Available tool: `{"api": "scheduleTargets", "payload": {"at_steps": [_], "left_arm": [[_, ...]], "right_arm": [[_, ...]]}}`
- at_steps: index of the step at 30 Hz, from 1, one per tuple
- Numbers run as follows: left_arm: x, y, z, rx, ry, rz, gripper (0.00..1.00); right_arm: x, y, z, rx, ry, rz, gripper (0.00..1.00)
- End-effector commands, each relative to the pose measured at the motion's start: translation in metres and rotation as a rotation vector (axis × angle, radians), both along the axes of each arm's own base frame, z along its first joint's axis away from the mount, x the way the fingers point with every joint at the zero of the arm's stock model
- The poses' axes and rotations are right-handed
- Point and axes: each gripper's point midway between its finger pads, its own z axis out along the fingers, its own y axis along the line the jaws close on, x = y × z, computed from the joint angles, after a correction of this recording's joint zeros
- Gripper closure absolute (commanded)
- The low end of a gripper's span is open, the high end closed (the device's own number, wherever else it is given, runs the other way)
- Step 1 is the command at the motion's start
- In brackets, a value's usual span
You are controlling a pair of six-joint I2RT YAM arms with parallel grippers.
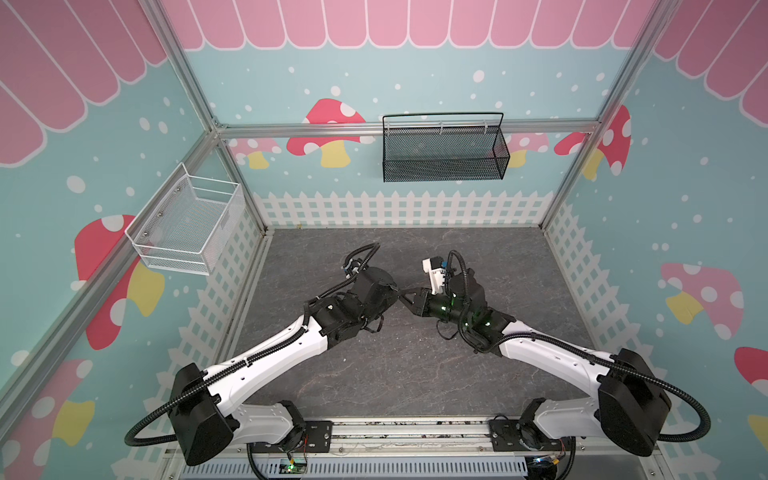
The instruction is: Unlock with the key
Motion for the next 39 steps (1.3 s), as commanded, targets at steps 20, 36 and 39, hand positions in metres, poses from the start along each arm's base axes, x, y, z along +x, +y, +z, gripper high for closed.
{"api": "scheduleTargets", "payload": {"at_steps": [20, 36, 39], "left_arm": [[-0.001, -0.015, 0.015, -0.12, -0.012, -0.035, 1.0], [0.002, -0.016, 0.036, -0.248, -0.145, -0.059, 1.0], [0.003, -0.019, 0.039, -0.253, -0.155, -0.072, 1.0]], "right_arm": [[0.003, 0.01, 0.005, 0.036, 0.013, 0.031, 0.97], [-0.01, 0.016, 0.033, 0.251, 0.127, 0.128, 1.0], [-0.011, 0.015, 0.04, 0.281, 0.133, 0.137, 1.0]]}}
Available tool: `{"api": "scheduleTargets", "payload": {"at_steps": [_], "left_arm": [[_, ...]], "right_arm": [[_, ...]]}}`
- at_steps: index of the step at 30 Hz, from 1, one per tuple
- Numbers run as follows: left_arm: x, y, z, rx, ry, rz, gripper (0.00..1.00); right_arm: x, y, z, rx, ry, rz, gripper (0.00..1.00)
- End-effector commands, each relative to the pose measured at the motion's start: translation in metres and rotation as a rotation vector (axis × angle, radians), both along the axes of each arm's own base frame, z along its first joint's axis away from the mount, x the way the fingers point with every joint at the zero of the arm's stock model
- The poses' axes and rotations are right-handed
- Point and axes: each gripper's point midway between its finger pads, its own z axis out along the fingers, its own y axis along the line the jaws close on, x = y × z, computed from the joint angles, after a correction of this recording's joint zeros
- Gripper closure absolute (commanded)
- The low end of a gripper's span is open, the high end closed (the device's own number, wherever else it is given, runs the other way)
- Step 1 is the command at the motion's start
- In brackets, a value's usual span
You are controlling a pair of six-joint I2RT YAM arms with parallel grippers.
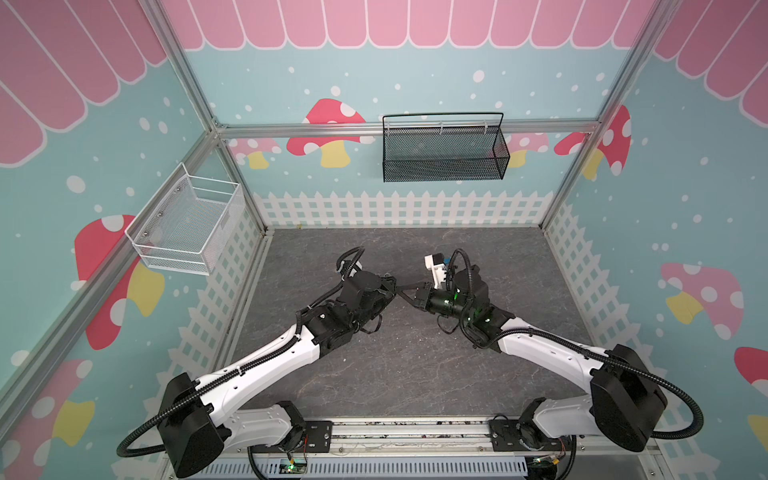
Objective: Unlock with the key
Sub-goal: 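Open the right gripper off the key and raise it away from the padlock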
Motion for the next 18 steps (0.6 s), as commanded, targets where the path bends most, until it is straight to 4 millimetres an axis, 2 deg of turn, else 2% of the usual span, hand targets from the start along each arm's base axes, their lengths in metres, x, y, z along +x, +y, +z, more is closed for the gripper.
{"api": "scheduleTargets", "payload": {"at_steps": [1, 6, 18], "left_arm": [[-0.002, -0.018, 0.019, -0.079, -0.053, -0.069, 1.0], [0.0, -0.022, 0.019, -0.098, -0.056, -0.075, 1.0], [0.006, -0.021, 0.015, -0.117, -0.077, -0.043, 1.0]], "right_arm": [[-0.015, 0.01, 0.023, 0.103, 0.001, 0.087, 1.0], [-0.019, 0.008, 0.03, 0.14, 0.016, 0.094, 1.0], [-0.022, 0.004, 0.035, 0.196, 0.064, 0.088, 1.0]]}}
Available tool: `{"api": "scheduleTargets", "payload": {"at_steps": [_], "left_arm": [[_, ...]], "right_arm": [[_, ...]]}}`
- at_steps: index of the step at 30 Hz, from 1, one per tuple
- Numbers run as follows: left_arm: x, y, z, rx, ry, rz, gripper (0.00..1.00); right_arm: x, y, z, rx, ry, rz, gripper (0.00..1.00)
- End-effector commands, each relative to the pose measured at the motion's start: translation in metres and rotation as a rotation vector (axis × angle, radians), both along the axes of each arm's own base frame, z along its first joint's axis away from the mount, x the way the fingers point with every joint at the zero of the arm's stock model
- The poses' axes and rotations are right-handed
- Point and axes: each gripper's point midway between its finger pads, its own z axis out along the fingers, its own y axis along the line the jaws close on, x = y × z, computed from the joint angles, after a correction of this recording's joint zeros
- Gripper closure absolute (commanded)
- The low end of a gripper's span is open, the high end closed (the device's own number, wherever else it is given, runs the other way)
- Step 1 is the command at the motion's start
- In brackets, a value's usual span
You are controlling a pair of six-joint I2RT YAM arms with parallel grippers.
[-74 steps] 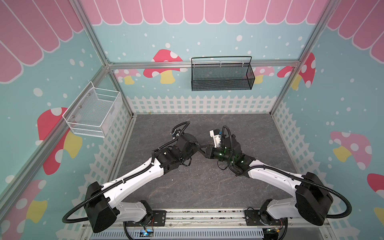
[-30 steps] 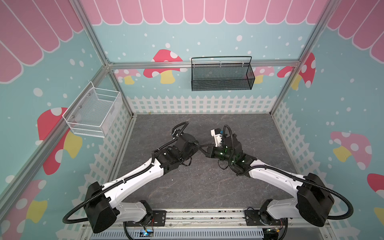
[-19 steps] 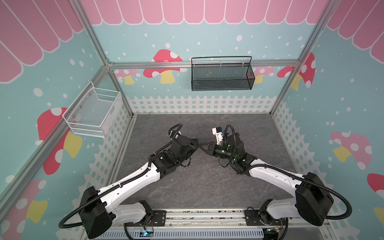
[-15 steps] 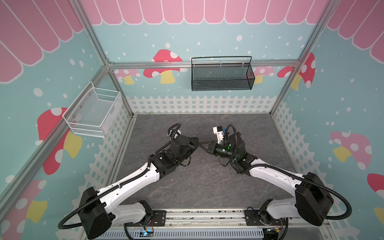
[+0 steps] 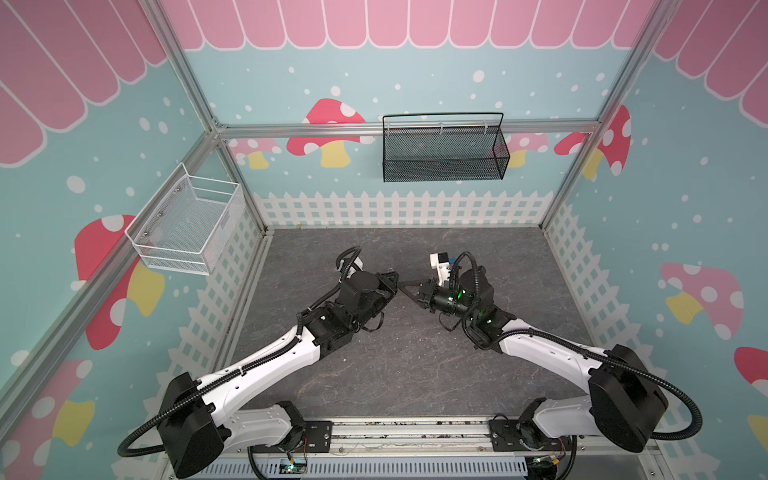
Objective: Unlock with the key
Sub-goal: 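Open the right gripper off the key and raise it away from the padlock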
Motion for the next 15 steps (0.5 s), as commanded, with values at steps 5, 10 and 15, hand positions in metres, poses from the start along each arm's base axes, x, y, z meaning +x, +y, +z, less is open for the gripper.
{"api": "scheduleTargets", "payload": {"at_steps": [5, 10, 15], "left_arm": [[0.0027, -0.0166, 0.0071, -0.067, -0.041, -0.038, 1.0], [0.0034, -0.0166, 0.0069, -0.075, -0.047, -0.035, 1.0], [0.0025, -0.0095, 0.0096, -0.038, -0.052, -0.018, 1.0]], "right_arm": [[-0.0268, 0.0061, 0.0182, 0.098, 0.01, 0.099, 1.0], [-0.0273, 0.0069, 0.0205, 0.108, 0.004, 0.105, 1.0], [-0.0245, 0.0045, 0.0146, 0.057, -0.033, 0.083, 1.0]]}}
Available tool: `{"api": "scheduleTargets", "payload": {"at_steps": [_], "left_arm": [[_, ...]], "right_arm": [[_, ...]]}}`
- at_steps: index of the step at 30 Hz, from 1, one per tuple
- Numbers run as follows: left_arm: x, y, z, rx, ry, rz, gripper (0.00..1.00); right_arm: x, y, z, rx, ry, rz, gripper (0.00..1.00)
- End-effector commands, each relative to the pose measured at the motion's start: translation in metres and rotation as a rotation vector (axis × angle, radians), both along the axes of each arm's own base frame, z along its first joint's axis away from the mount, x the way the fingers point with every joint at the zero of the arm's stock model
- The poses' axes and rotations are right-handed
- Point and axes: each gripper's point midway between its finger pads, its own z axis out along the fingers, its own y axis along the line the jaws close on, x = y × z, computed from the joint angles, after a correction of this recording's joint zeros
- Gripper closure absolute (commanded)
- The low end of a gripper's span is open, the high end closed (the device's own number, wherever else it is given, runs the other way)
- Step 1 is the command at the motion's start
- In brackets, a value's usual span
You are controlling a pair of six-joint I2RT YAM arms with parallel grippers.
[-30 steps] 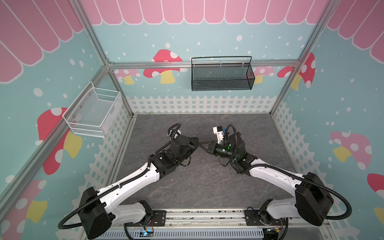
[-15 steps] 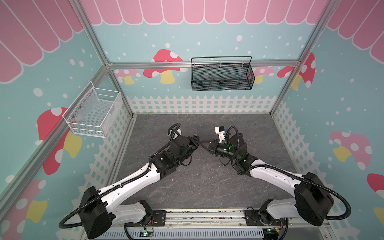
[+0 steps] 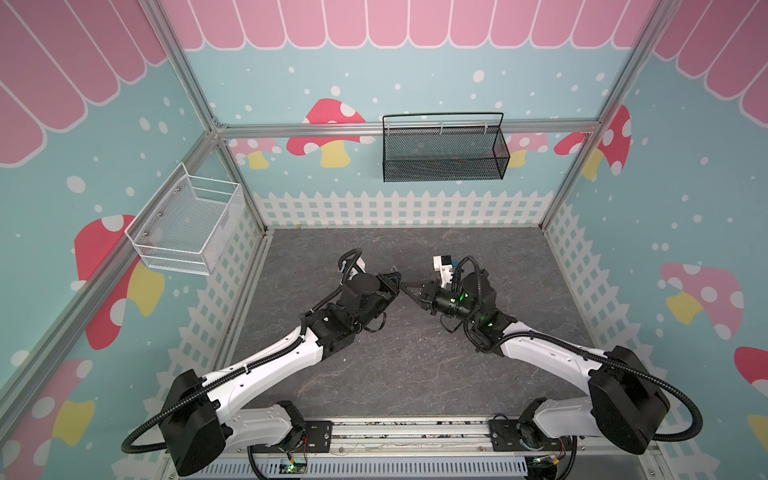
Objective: Unlock with the key
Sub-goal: 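Open the right gripper off the key and raise it away from the padlock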
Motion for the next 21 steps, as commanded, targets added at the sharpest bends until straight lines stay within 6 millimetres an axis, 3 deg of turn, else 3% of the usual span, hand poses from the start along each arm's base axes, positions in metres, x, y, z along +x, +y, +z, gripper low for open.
{"api": "scheduleTargets", "payload": {"at_steps": [1, 5, 12, 17, 21], "left_arm": [[0.001, -0.003, 0.014, -0.01, -0.04, -0.003, 1.0], [-0.002, 0.008, 0.018, 0.053, -0.061, 0.008, 1.0], [-0.007, 0.037, 0.008, 0.306, -0.041, -0.004, 1.0], [-0.012, 0.051, 0.006, 0.461, -0.074, -0.055, 1.0], [-0.023, 0.049, 0.006, 0.609, -0.176, -0.177, 1.0]], "right_arm": [[-0.023, 0.009, 0.017, 0.016, -0.073, 0.098, 1.0], [-0.017, 0.001, 0.01, -0.077, -0.127, 0.044, 1.0], [-0.009, -0.019, 0.004, -0.253, -0.222, -0.05, 0.69], [-0.006, -0.031, 0.012, -0.372, -0.33, -0.084, 0.58], [-0.005, -0.034, 0.012, -0.515, -0.417, -0.049, 0.51]]}}
